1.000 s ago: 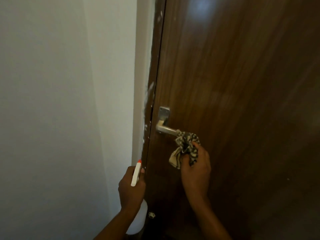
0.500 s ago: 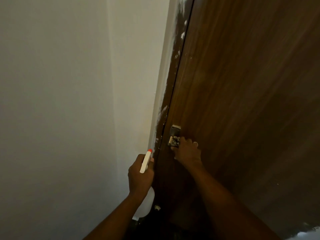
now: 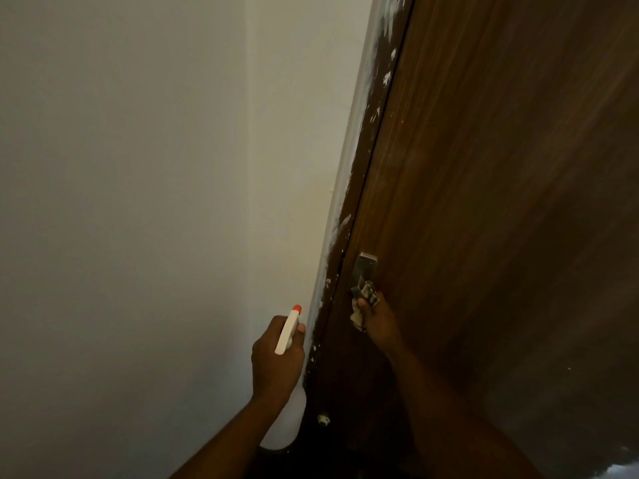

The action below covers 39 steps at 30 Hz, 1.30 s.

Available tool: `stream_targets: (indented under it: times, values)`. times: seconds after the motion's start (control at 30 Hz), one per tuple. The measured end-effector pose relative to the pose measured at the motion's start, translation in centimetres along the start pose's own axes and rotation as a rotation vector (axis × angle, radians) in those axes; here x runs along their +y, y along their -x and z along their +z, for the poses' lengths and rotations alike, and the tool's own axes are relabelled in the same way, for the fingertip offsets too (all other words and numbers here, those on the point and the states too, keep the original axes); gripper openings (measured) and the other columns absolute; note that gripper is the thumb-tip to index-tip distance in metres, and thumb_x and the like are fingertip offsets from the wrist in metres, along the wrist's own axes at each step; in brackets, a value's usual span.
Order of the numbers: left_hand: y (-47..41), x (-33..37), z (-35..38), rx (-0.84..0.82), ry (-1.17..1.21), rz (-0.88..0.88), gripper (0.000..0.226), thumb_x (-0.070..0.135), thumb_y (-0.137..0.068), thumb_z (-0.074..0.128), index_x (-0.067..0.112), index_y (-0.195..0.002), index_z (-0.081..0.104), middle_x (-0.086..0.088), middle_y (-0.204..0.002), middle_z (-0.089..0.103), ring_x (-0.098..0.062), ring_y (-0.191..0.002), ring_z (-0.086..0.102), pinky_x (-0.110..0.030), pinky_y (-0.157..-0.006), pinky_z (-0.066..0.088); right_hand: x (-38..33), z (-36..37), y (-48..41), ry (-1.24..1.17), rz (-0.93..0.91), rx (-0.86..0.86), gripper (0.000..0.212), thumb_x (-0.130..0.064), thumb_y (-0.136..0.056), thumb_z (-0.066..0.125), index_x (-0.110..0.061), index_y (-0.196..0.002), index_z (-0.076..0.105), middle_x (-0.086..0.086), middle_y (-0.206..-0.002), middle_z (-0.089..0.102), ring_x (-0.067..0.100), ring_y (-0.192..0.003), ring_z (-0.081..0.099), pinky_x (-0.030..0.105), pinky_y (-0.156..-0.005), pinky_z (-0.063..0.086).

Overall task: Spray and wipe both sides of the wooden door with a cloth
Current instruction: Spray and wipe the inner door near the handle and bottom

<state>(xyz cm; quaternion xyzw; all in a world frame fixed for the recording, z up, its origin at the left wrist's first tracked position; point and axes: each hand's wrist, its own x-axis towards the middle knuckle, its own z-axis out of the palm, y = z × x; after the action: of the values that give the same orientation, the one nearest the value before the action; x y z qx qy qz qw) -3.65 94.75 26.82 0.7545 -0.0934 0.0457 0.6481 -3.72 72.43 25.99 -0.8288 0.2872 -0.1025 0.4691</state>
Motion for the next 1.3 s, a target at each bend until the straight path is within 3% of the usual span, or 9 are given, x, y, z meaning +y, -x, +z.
stream_targets:
  times: [0.17, 0.3, 0.5, 0.8, 0.93, 1.0, 1.1, 1.17, 1.3]
  values:
    - [0.3, 0.4, -1.3, -0.016, -0.036, 0.023, 0.010, 0.022, -0.090, 0.063, 0.016, -0.096, 0.066, 0.000, -0.073, 0.066, -0.014, -0.065, 0.064, -0.010, -0.053, 0.047, 0.6, 0.4, 2.0, -0.061, -0.042, -0.014, 0.005, -0.033, -0.101, 0.052, -0.038, -0.100, 0.053, -0.004, -0.105, 0.067, 0.021, -0.102, 0.066, 0.047, -0.093, 0.053]
    - [1.4, 0.8, -1.6, -0.022, -0.037, 0.032, 0.010, 0.022, -0.090, 0.062, 0.016, -0.098, 0.065, -0.003, -0.076, 0.066, -0.015, -0.066, 0.063, -0.013, -0.053, 0.047, 1.1, 0.3, 5.4, 0.000, -0.077, -0.034, 0.010, -0.030, -0.101, 0.053, -0.030, -0.112, 0.054, -0.003, -0.110, 0.066, 0.020, -0.106, 0.063, 0.042, -0.092, 0.050]
    - [4.5, 1.3, -3.0, -0.002, -0.086, 0.034, 0.008, 0.022, -0.091, 0.061, 0.017, -0.097, 0.064, 0.000, -0.075, 0.064, -0.012, -0.065, 0.062, -0.011, -0.053, 0.045, 1.4, -1.6, 10.6, 0.277, -0.156, -0.051, 0.016, -0.034, -0.099, 0.057, -0.024, -0.112, 0.055, -0.003, -0.108, 0.059, 0.013, -0.095, 0.056, 0.026, -0.072, 0.041]
    - [11.1, 1.3, -6.0, -0.021, -0.071, 0.016, 0.017, 0.027, -0.090, 0.062, 0.021, -0.105, 0.062, 0.003, -0.084, 0.066, -0.012, -0.069, 0.065, -0.025, -0.061, 0.058, 1.2, -5.2, 19.0, 0.693, -0.312, -0.041, 0.028, -0.035, -0.097, 0.058, -0.020, -0.121, 0.056, 0.005, -0.119, 0.056, 0.026, -0.110, 0.051, 0.038, -0.088, 0.046]
    - [13.9, 1.6, -7.1, -0.059, -0.054, 0.008, 0.011, 0.026, -0.090, 0.062, 0.028, -0.100, 0.057, 0.005, -0.083, 0.064, -0.012, -0.070, 0.065, -0.026, -0.062, 0.058, 2.5, -7.2, 22.8, 0.555, -0.400, -0.003, 0.033, -0.024, -0.093, 0.059, -0.022, -0.125, 0.060, 0.002, -0.122, 0.058, 0.022, -0.113, 0.052, 0.035, -0.095, 0.044]
    - [15.0, 1.7, -7.6, -0.070, -0.054, 0.019, 0.012, 0.024, -0.090, 0.063, 0.028, -0.099, 0.056, 0.005, -0.082, 0.063, -0.010, -0.070, 0.063, -0.020, -0.060, 0.054, 3.2, -7.5, 25.1, 0.351, -0.408, 0.130, 0.035, -0.021, -0.091, 0.057, -0.021, -0.125, 0.061, 0.000, -0.125, 0.060, 0.015, -0.116, 0.054, 0.023, -0.100, 0.039]
    - [16.5, 1.9, -8.2, -0.094, -0.052, 0.037, 0.013, 0.022, -0.090, 0.063, 0.027, -0.099, 0.056, 0.004, -0.082, 0.063, -0.011, -0.070, 0.063, -0.018, -0.060, 0.052, 4.1, -7.6, 28.8, -0.020, -0.221, 0.525, 0.027, -0.003, -0.096, 0.059, -0.007, -0.122, 0.063, 0.004, -0.120, 0.060, 0.013, -0.111, 0.055, 0.001, -0.090, 0.033]
    - [17.4, 1.8, -8.5, -0.105, -0.051, 0.043, 0.011, 0.023, -0.089, 0.064, 0.025, -0.098, 0.057, 0.003, -0.081, 0.063, -0.014, -0.070, 0.064, -0.023, -0.062, 0.056, 4.8, -7.4, 31.6, -0.139, -0.024, 0.762, 0.022, -0.008, -0.100, 0.053, 0.001, -0.119, 0.062, 0.009, -0.113, 0.062, 0.024, -0.107, 0.058, 0.016, -0.089, 0.039]
    - [18.1, 1.9, -8.4, -0.138, -0.055, 0.041, 0.007, 0.025, -0.090, 0.063, 0.024, -0.095, 0.058, 0.005, -0.077, 0.062, -0.015, -0.069, 0.064, -0.032, -0.064, 0.060, 8.1, -2.8, 38.9, -0.086, 0.292, 0.652, 0.021, -0.023, -0.102, 0.053, -0.006, -0.110, 0.063, -0.005, -0.086, 0.057, 0.025, -0.094, 0.061, 0.026, -0.076, 0.041]
